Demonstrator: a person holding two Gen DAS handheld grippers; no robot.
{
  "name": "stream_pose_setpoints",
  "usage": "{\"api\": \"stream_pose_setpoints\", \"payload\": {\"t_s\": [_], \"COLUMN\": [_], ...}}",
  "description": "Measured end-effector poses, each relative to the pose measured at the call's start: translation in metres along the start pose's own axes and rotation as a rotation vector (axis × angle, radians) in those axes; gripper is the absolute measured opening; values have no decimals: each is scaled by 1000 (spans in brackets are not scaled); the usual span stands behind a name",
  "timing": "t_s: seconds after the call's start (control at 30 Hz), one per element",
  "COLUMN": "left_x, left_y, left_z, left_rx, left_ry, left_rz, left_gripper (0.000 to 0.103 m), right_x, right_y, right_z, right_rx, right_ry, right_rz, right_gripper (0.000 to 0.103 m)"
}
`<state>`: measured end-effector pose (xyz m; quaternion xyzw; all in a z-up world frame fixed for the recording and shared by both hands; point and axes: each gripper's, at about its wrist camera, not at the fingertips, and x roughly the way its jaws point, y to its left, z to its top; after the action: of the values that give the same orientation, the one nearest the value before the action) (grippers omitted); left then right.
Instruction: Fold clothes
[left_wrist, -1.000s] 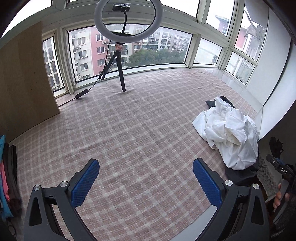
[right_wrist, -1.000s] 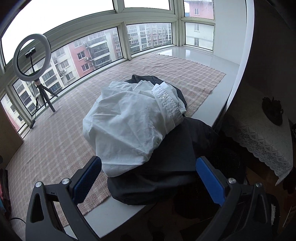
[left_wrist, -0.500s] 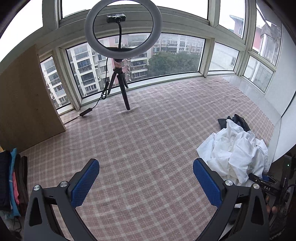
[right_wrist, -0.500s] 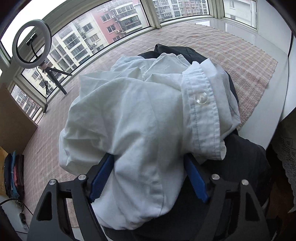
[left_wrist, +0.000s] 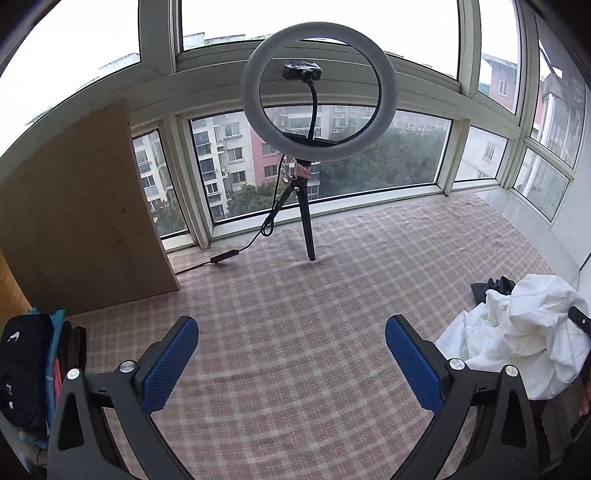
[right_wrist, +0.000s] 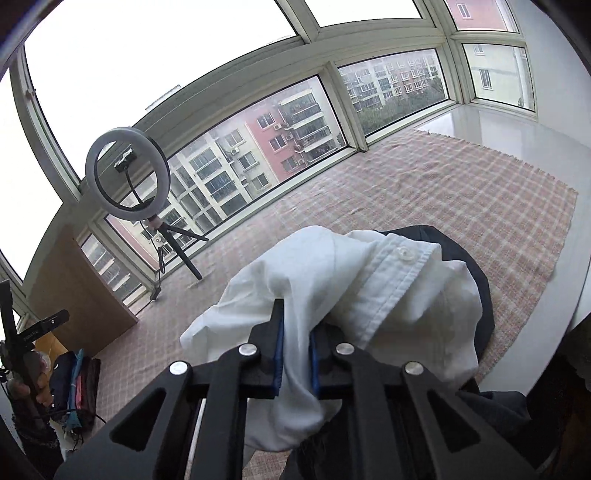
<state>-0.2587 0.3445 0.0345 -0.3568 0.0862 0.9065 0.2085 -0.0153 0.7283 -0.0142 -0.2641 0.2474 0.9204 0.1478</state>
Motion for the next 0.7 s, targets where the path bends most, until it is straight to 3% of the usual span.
{"api": "stream_pose_setpoints", "payload": {"t_s": [0.17,0.27,0.37,0.47,0.53,0.57,0.63,0.7], "left_x": [-39,-60,-67,-57,-44,-36,-20,-2], "left_y": [62,100,135,162,169,169,166,160], "left_z": [-3,-12,-26,-40,-51,-57,-68,-79], "left_rx": [-47,-74,-107,-142,-144,-141,-132,-124], "left_ry": [-75,-107,-101,-54,-13,9,55,103], "left_rz": [52,104,173,196,201,194,172,130], "left_gripper": [102,102,102,102,102,102,102,102], "right_x": [-14,10,61,141,181,186,180,162], "right_y": [107,179,249,301,310,306,293,274], "right_z": [35,30,3,-34,-55,-58,-58,-51], "right_rx": [-183,-307,-401,-386,-283,-255,-260,-334], "right_ry": [-67,-24,108,372,553,570,543,458], "right_rz": [141,211,348,488,494,509,505,418], "right_gripper": [11,11,11,20,21,21,24,36]}}
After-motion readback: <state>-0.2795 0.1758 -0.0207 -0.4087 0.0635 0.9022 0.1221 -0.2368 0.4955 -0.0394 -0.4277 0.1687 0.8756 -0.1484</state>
